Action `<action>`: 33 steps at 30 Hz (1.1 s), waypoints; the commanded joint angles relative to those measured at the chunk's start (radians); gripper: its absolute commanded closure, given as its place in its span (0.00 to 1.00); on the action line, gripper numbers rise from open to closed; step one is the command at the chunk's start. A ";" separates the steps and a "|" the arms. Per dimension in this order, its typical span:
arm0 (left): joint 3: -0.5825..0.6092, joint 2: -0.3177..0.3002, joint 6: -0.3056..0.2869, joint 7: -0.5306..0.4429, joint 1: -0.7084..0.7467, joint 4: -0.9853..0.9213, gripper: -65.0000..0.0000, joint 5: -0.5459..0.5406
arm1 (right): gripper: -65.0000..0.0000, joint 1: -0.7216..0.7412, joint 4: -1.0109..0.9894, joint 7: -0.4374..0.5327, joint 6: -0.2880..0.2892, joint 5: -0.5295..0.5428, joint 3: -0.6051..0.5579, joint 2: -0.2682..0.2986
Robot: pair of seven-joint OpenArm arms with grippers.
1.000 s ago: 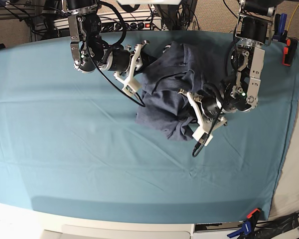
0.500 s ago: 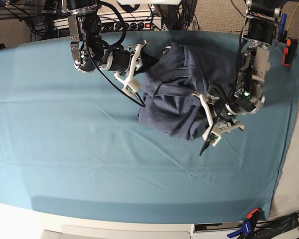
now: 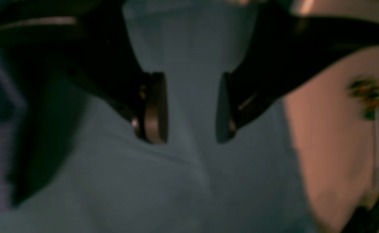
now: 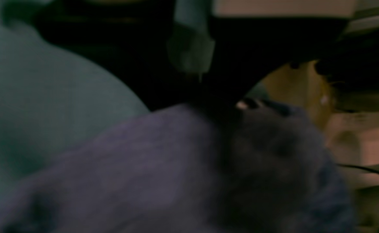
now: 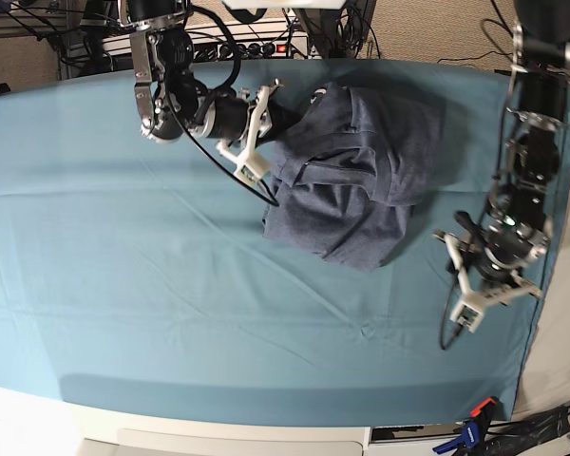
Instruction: Fold the T-shirt properly
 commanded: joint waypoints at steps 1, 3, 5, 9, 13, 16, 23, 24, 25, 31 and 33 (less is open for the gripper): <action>-0.009 -0.043 0.008 -0.004 -0.028 0.022 0.69 -0.002 | 1.00 0.024 0.041 -0.035 -0.022 -0.068 0.044 0.018; -0.009 -0.097 0.008 0.037 -0.024 0.045 0.92 -0.030 | 1.00 0.039 0.122 -0.052 -0.022 -0.068 0.122 0.018; -0.010 -0.154 0.009 0.095 -0.005 0.094 1.00 -0.047 | 1.00 0.041 0.202 -0.054 -0.023 -0.074 0.220 0.023; -0.026 -0.275 0.009 0.130 0.106 0.220 1.00 -0.048 | 1.00 -0.011 0.297 -0.053 -0.040 -0.073 0.422 0.057; -0.116 -0.338 0.021 0.142 0.318 0.355 1.00 -0.053 | 1.00 -0.157 0.379 -0.063 -0.043 -0.041 0.612 0.116; -0.222 -0.330 0.029 0.141 0.534 0.467 1.00 -0.078 | 1.00 -0.308 0.468 -0.085 -0.043 0.014 0.760 0.128; -0.459 -0.164 0.027 0.134 1.046 0.668 1.00 -0.079 | 1.00 -0.651 0.653 -0.101 -0.043 0.051 1.050 0.127; -0.483 -0.129 0.027 0.124 1.102 0.669 1.00 -0.079 | 1.00 -0.685 0.657 -0.100 -0.043 0.051 1.078 0.127; -0.502 -0.095 0.027 0.108 1.154 0.667 1.00 -0.079 | 1.00 -0.715 0.657 -0.099 -0.043 0.051 1.099 0.127; -0.527 0.018 0.027 0.052 1.337 0.586 1.00 -0.066 | 1.00 -0.815 0.570 -0.090 -0.043 0.051 1.120 0.114; -0.527 0.028 0.027 0.039 1.356 0.529 1.00 -0.063 | 1.00 -0.818 0.496 -0.078 -0.042 0.050 1.121 0.114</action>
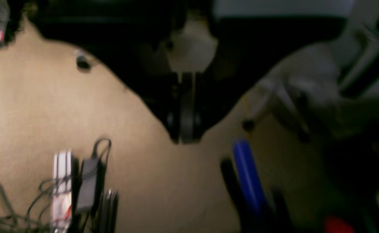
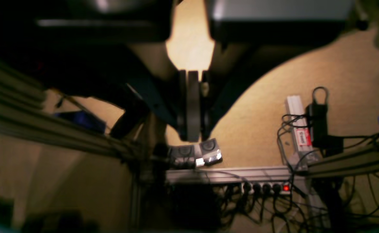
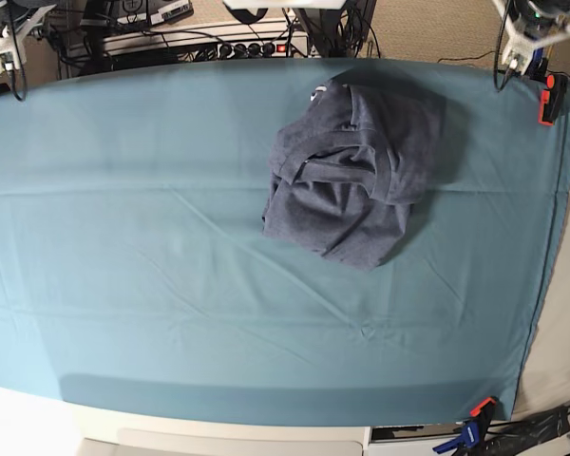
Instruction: Fold the T-shirt properly
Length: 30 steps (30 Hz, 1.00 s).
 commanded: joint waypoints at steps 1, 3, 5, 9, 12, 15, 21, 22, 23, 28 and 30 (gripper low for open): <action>-0.010 -0.002 0.004 -0.012 0.017 -0.025 1.00 0.000 | 1.00 -0.016 -0.034 0.013 0.001 -0.005 0.009 0.011; -0.009 0.005 0.003 -0.045 0.016 -0.110 1.00 -0.015 | 1.00 -0.016 -0.134 0.048 0.002 -0.005 0.009 0.015; -0.009 0.005 0.004 -0.093 0.011 -0.213 1.00 -0.018 | 1.00 -0.006 -0.248 0.082 0.009 -0.005 0.008 0.025; 0.048 0.026 -0.122 -0.124 -0.019 -0.390 1.00 -0.128 | 1.00 0.055 -0.517 0.086 0.049 0.023 -0.014 0.083; 0.150 0.053 -0.141 -0.118 -0.072 -0.529 1.00 -0.135 | 1.00 0.104 -0.721 0.086 0.067 0.056 -0.075 0.141; 0.248 0.069 -0.140 -0.117 -0.124 -0.649 1.00 -0.126 | 1.00 0.155 -0.875 0.090 0.067 0.058 -0.159 0.184; 0.396 0.116 -0.140 -0.138 -0.228 -0.834 1.00 -0.068 | 1.00 0.245 -1.044 0.175 0.067 -0.024 -0.360 0.197; 0.417 0.125 -0.140 -0.151 -0.244 -0.858 1.00 -0.051 | 1.00 0.257 -1.062 0.203 0.067 -0.063 -0.400 0.197; 0.435 0.135 -0.140 -0.161 -0.261 -0.880 1.00 -0.038 | 1.00 0.270 -1.077 0.232 0.067 -0.102 -0.439 0.196; 0.516 0.180 -0.111 -0.213 -0.349 -0.966 1.00 0.025 | 1.00 0.332 -1.147 0.416 0.011 -0.306 -0.610 0.167; 0.537 0.204 -0.069 -0.251 -0.388 -0.992 1.00 0.057 | 1.00 0.356 -1.187 0.542 -0.053 -0.406 -0.666 0.140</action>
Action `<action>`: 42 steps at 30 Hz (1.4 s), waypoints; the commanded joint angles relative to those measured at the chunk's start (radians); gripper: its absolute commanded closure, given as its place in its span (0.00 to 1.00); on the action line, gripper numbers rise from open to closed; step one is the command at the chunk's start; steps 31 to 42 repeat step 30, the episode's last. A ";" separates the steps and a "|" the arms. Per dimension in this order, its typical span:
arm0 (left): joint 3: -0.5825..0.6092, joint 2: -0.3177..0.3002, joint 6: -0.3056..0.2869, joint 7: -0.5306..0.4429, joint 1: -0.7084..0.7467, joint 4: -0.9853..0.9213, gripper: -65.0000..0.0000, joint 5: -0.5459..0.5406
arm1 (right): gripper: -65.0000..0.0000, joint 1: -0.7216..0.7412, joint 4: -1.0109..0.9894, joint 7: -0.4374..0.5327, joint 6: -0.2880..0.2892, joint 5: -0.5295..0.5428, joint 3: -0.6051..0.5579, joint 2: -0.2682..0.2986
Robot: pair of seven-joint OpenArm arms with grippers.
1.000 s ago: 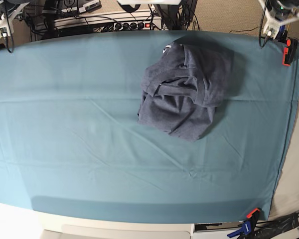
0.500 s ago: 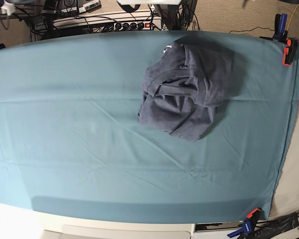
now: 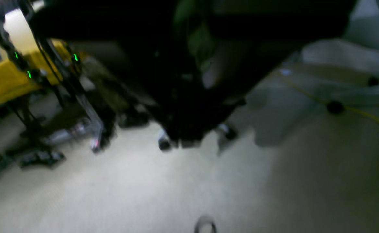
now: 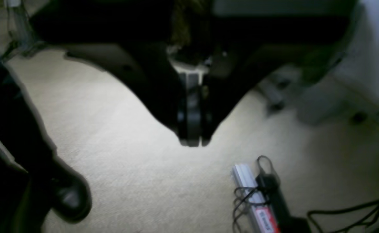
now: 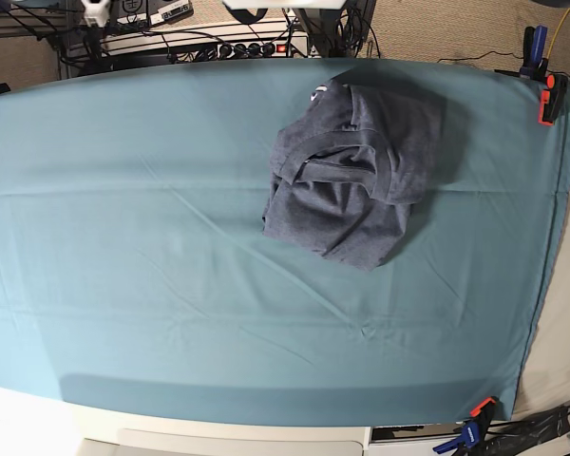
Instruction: Fold the T-shirt properly
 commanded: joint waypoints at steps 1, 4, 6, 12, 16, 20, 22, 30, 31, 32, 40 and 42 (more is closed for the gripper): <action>0.008 0.009 0.016 -0.010 -0.004 -0.007 1.00 0.016 | 1.00 0.000 -0.018 0.049 -0.030 -0.035 -0.023 -0.003; 0.014 0.047 0.075 -0.083 -0.068 -0.060 1.00 0.045 | 1.00 0.043 -0.107 0.198 -0.169 -0.115 -0.117 -0.050; 0.014 0.067 0.111 -0.187 -0.111 -0.122 1.00 0.040 | 1.00 0.076 -0.190 0.297 -0.253 -0.160 -0.191 -0.082; 0.014 0.137 0.125 -0.377 -0.274 -0.451 1.00 0.000 | 1.00 0.204 -0.489 0.550 -0.454 -0.201 -0.367 -0.169; 0.014 0.197 0.133 -0.456 -0.365 -0.647 1.00 -0.043 | 1.00 0.267 -0.545 0.560 -0.457 -0.069 -0.402 -0.166; 0.014 0.256 0.202 -0.568 -0.424 -0.752 1.00 -0.010 | 1.00 0.306 -0.545 0.510 -0.461 0.027 -0.336 -0.194; 0.014 0.274 0.207 -0.590 -0.459 -0.777 1.00 -0.012 | 1.00 0.310 -0.545 0.487 -0.471 0.043 -0.287 -0.222; 0.014 0.331 0.196 -0.555 -0.528 -0.804 1.00 -0.072 | 1.00 0.310 -0.545 0.495 -0.471 0.038 -0.265 -0.249; 0.014 0.331 0.196 -0.555 -0.528 -0.804 1.00 -0.072 | 1.00 0.310 -0.545 0.495 -0.471 0.038 -0.265 -0.249; 0.014 0.331 0.196 -0.555 -0.528 -0.804 1.00 -0.072 | 1.00 0.310 -0.545 0.495 -0.471 0.038 -0.265 -0.249; 0.014 0.331 0.196 -0.555 -0.528 -0.804 1.00 -0.072 | 1.00 0.310 -0.545 0.495 -0.471 0.038 -0.265 -0.249; 0.014 0.331 0.196 -0.555 -0.528 -0.804 1.00 -0.072 | 1.00 0.310 -0.545 0.495 -0.471 0.038 -0.265 -0.249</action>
